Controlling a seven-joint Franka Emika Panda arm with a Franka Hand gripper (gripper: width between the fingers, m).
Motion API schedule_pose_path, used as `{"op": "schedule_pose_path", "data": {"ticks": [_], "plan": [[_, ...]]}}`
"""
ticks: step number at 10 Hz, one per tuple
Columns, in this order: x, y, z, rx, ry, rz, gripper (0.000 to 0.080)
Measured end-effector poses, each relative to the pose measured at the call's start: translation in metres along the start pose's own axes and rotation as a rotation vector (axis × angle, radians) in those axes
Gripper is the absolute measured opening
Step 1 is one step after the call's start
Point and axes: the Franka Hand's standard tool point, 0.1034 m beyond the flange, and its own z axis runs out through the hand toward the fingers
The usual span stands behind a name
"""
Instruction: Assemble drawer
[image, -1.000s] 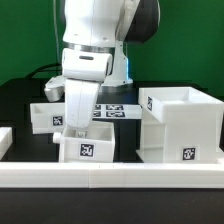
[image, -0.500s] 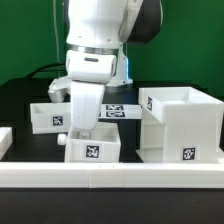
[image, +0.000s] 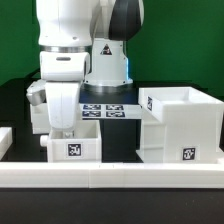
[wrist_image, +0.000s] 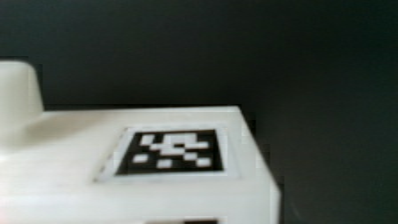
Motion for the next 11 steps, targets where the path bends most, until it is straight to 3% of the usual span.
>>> {"op": "schedule_pose_path", "data": {"ticks": [6,11], "plan": [[0.049,0.009,0.004,-0.004,-0.007,-0.072,0.0041],[0.051,0.008,0.007,-0.001,-0.007,-0.079,0.0041]]}}
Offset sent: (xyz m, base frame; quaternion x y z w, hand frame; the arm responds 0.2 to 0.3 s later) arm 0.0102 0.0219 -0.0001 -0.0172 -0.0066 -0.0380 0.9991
